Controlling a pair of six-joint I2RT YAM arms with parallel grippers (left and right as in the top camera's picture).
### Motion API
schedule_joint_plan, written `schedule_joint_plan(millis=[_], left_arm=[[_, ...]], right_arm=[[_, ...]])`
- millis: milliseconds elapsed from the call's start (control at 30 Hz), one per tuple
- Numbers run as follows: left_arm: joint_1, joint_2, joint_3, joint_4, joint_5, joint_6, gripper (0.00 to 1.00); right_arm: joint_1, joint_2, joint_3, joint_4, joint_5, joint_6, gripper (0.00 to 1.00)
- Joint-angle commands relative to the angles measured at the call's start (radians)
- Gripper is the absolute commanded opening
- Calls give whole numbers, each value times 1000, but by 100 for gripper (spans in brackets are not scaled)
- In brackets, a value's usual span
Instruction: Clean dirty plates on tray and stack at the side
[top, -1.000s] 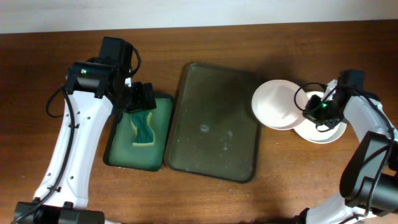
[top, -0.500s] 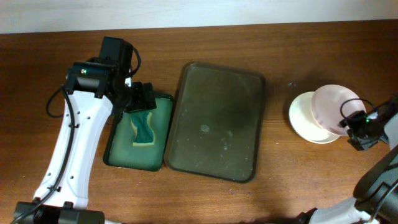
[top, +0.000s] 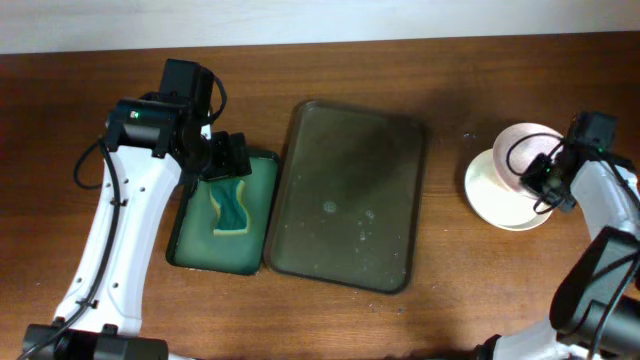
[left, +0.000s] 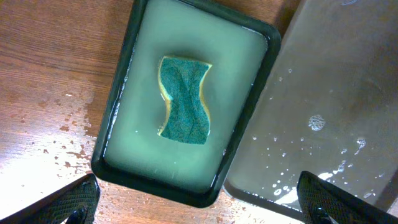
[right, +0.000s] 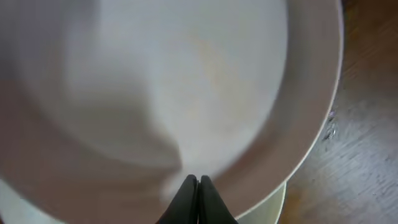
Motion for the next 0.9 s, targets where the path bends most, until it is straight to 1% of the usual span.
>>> schedule_joint_plan(millis=[0,33,67,100,167,233,267,300,367,400,500,600,667,733,800,833,867], left_arm=[[1,-15,8,-1,7,8,100],[1,-15,8,-1,7,8,99],[1,-15,8,-1,7,8,100],[1,-15,8,-1,7,8,99],[1,-15,8,-1,7,8,99],[1,-15,8,-1,7,8,99],[1,-15,8,-1,7,8,99],[1,-15,8,-1,7,8,99],[1,-15,8,-1,7,8,99],[1,-15,8,-1,7,8,99],[1,-15,8,-1,7,8,99],[1,-15,8,-1,7,8,99],[1,-15,8,-1,7,8,99],[1,-15,8,-1,7,8,99],[1,-15,8,-1,7,8,99],[1,-15,8,-1,7,8,100],[1,-15,8,-1,7,8,99]], right_arm=[[10,-16,4,-105,-190,2,4],[10,-34,4,-154,-284,1,4],[15,-65,4,-224,-379,-2,8],[25,-94,4,-276,-428,-35,10],[63,-180,4,-340,-447,-76,11],[96,-317,4,-352,-436,-75,15],[102,-389,4,-333,-389,-70,16],[100,-447,4,-294,-293,-45,16],[100,-477,4,-222,-27,43,16],[100,-431,4,-173,84,69,15],[100,-240,4,-47,92,69,16],[101,-74,4,-27,85,69,15],[101,-8,4,-79,20,69,15],[109,0,4,-191,-100,63,12],[139,-7,4,-250,-292,-34,12],[164,-10,4,-277,-353,-76,12],[201,-21,4,-301,-354,-75,10]])
